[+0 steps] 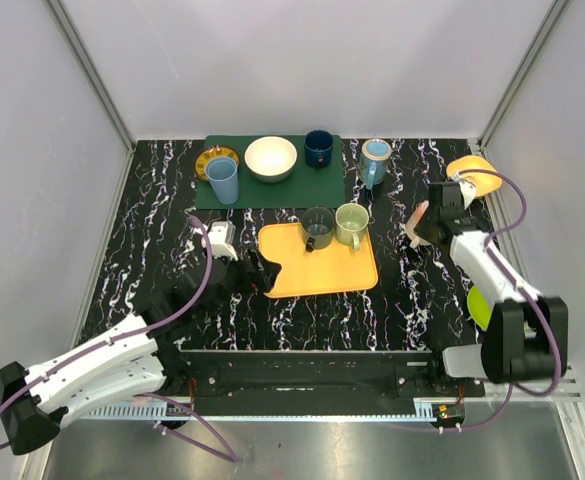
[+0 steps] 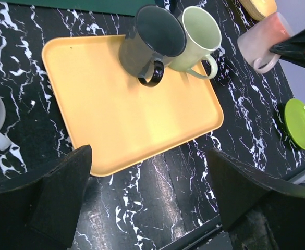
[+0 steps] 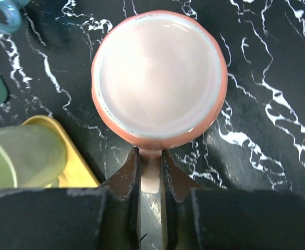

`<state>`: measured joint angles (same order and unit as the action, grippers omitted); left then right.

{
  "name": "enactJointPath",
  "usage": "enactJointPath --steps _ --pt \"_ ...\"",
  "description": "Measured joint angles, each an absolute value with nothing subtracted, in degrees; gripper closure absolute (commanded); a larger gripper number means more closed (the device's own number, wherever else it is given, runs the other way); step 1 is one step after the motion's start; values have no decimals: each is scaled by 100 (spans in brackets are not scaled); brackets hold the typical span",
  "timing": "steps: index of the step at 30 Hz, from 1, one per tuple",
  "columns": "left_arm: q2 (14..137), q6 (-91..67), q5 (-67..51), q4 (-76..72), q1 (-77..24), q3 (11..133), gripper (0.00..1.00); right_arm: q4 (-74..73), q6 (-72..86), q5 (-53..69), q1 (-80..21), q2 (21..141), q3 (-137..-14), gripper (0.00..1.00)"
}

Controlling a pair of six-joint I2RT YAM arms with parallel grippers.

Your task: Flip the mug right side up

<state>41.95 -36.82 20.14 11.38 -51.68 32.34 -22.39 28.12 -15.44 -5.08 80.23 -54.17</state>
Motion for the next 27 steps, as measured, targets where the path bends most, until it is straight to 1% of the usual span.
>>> enactJointPath --steps 3,5,9,13,16,19,22,27 --pt "4322 -3900 1883 812 -5168 3048 5 -2283 3050 -1428 -510 7255 -4984 100" --pt "4370 -4025 1782 585 -5168 2919 1 -2303 3186 -1341 -510 6834 -4744 100" --pt "4407 -4298 1479 80 -5168 2718 1 -2403 3500 -969 -530 5811 -4307 100" --pt "4407 -4626 1168 -565 -5170 2681 1 -2456 3879 -301 -587 4550 -4222 100" --pt "4412 -4941 897 -1098 -5168 2657 1 -2331 4167 340 -602 3909 -4263 100" --pt "4530 -5264 469 -1984 -5168 2526 1 -2169 4497 1011 -602 3465 -4263 100" --pt "4978 -5645 -58 -2941 -5175 2440 1 -2034 4849 1699 -607 3109 -4261 100" --pt "5872 -6086 -646 -3763 -5334 2554 1 -1785 5247 2482 -687 2714 -4233 100"
